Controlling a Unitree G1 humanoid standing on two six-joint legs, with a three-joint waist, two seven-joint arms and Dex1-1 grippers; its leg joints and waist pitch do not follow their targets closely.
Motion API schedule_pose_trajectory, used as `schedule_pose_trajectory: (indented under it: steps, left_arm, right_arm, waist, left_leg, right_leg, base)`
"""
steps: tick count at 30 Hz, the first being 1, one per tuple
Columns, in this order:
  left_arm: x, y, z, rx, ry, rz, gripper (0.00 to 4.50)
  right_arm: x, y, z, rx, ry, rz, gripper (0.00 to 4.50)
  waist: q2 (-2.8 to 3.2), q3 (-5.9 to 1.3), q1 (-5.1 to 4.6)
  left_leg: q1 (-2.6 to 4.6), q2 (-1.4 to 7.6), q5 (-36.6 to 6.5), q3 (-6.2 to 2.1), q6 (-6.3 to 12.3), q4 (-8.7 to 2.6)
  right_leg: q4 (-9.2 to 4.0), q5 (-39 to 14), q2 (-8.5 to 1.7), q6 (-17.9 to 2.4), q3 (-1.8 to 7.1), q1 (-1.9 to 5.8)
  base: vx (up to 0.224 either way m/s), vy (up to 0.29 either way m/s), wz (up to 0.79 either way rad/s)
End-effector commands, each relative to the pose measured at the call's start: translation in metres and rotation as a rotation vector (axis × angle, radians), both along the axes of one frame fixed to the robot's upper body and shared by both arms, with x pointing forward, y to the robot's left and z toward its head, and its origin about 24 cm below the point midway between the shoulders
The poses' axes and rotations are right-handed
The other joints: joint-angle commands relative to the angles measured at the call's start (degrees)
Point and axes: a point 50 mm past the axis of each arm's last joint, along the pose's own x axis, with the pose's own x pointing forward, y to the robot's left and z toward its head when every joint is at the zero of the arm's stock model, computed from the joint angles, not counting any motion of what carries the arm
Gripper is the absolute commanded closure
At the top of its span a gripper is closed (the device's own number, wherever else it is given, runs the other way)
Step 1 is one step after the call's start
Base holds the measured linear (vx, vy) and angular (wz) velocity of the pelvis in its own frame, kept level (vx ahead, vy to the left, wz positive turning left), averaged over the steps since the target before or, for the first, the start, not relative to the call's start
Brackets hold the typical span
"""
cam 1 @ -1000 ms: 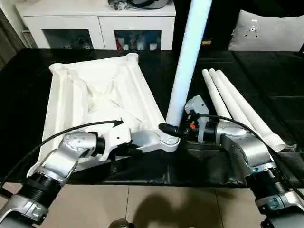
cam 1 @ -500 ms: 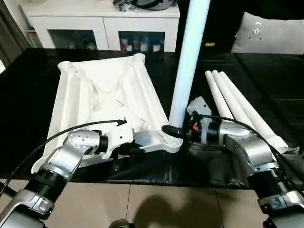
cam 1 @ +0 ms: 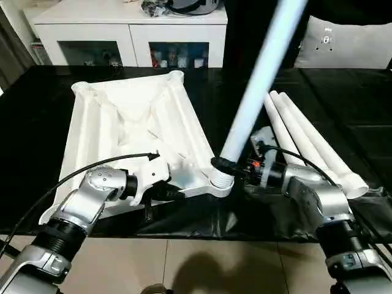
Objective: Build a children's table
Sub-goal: Insert table leg to table base
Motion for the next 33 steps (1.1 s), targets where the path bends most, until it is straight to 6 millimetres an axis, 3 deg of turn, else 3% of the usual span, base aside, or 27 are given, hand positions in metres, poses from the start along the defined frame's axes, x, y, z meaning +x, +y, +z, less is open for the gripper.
schedule_pose_trajectory:
  steps: [1, 2, 8, 9, 10, 12, 15, 17, 20, 22, 25, 33]
  left_arm:
    - [-0.004, -0.012, -0.001, -0.045, -0.006, -0.046, 4.50]
    - [-0.004, -0.012, -0.001, -0.042, -0.010, -0.050, 4.50]
    - [-0.005, -0.013, -0.003, 0.004, -0.044, -0.080, 4.50]
    - [-0.006, -0.014, -0.004, 0.011, -0.046, -0.083, 4.50]
    - [-0.006, -0.014, -0.004, 0.013, -0.046, -0.083, 4.50]
    - [-0.006, -0.014, -0.005, 0.023, -0.048, -0.089, 4.50]
    - [-0.006, -0.013, -0.006, 0.081, -0.054, -0.136, 4.50]
    - [-0.005, -0.012, -0.004, 0.091, -0.054, -0.152, 4.50]
    - [-0.001, -0.011, -0.001, 0.101, -0.057, -0.170, 4.50]
    - [0.001, -0.011, 0.000, 0.116, -0.061, -0.184, 4.50]
    - [0.008, -0.011, 0.004, 0.139, -0.070, -0.204, 4.50]
    - [0.021, -0.008, 0.012, 0.129, -0.061, -0.171, 4.50]
  right_arm:
    - [-0.011, -0.007, -0.028, -0.050, 0.112, -0.031, 2.59]
    - [-0.013, -0.008, -0.030, -0.060, 0.108, -0.029, 2.59]
    - [-0.019, -0.011, -0.035, -0.170, 0.052, -0.012, 2.59]
    - [-0.019, -0.011, -0.036, -0.208, 0.032, 0.000, 2.59]
    - [-0.019, -0.010, -0.037, -0.228, 0.023, 0.006, 2.59]
    - [-0.019, -0.009, -0.038, -0.265, 0.013, 0.033, 2.59]
    - [-0.018, -0.003, -0.040, -0.327, 0.004, 0.132, 2.59]
    - [-0.017, -0.001, -0.039, -0.341, 0.011, 0.170, 2.59]
    - [-0.017, 0.001, -0.040, -0.371, 0.029, 0.240, 2.59]
    - [-0.018, 0.002, -0.041, -0.390, 0.035, 0.274, 2.59]
    - [-0.018, 0.004, -0.042, -0.425, 0.035, 0.331, 2.59]
    - [-0.018, 0.009, -0.044, -0.421, 0.033, 0.354, 2.59]
  waist:
    - [-0.12, -3.34, -0.20]
    - [0.25, -3.31, -0.12]
    - [0.17, -3.21, 0.03]
    - [0.80, -3.18, 0.08]
    - [0.44, -3.09, -0.14]
    - [0.73, -3.04, -0.04]
    - [0.50, -2.97, -0.24]
    - [0.84, -2.70, -0.47]
    - [0.69, -2.43, -0.60]
    - [0.59, -3.05, -0.42]
    - [0.54, -3.26, -0.41]
    - [0.28, -3.10, -0.65]
  left_leg:
    - [0.99, 3.36, -11.78, -0.71, 0.58, -5.01]
    - [0.89, 3.32, -12.14, -0.76, 0.33, -5.06]
    - [1.05, 3.46, -13.77, -0.85, -0.24, -5.37]
    - [1.08, 3.45, -14.21, -0.90, -0.52, -5.34]
    - [1.08, 3.42, -15.10, -0.89, -0.70, -5.49]
    - [1.18, 3.44, -16.33, -0.96, -0.81, -5.55]
    - [1.08, 3.34, -17.09, -0.99, -0.77, -5.66]
    - [1.25, 3.39, -19.30, -1.10, -1.10, -5.82]
    - [2.12, 3.38, -23.08, -1.22, -1.89, -6.07]
    - [1.86, 3.58, -18.69, -1.13, -1.18, -6.30]
    - [1.52, 3.39, -15.09, -0.83, -0.12, -6.04]
    - [1.71, 3.56, -18.04, -0.83, -0.69, -6.39]
  right_leg:
    - [-4.67, -5.39, -4.92, -14.26, 2.60, 2.07]
    - [-4.69, -6.23, -4.94, -14.02, 2.59, 2.04]
    - [-5.08, -8.61, -4.93, -13.03, 2.66, 1.84]
    - [-5.05, -8.86, -4.96, -12.89, 2.69, 1.70]
    - [-5.18, -9.22, -4.80, -12.72, 2.66, 1.75]
    - [-5.27, -10.71, -4.96, -12.67, 2.70, 1.67]
    - [-5.52, -12.49, -4.96, -12.21, 2.73, 1.72]
    - [-5.75, -16.26, -4.98, -11.53, 2.76, 1.47]
    - [-6.63, -23.38, -5.36, -10.62, 3.05, 1.30]
    - [-6.18, -15.92, -5.11, -11.42, 2.97, 1.89]
    - [-5.70, -8.57, -4.74, -12.86, 2.66, 2.12]
    - [-6.00, -12.30, -5.05, -13.13, 2.68, 2.13]
  base:
    - [0.000, 0.000, 0.00]
    - [0.000, 0.000, 0.00]
    - [0.000, 0.000, 0.00]
    - [0.000, 0.000, 0.00]
    - [0.000, 0.000, 0.00]
    - [0.000, 0.000, 0.00]
    - [0.000, 0.000, 0.00]
    - [0.000, 0.000, 0.00]
    - [0.000, 0.000, 0.00]
    - [0.000, 0.000, 0.00]
    - [0.000, 0.000, 0.00]
    - [0.000, 0.000, 0.00]
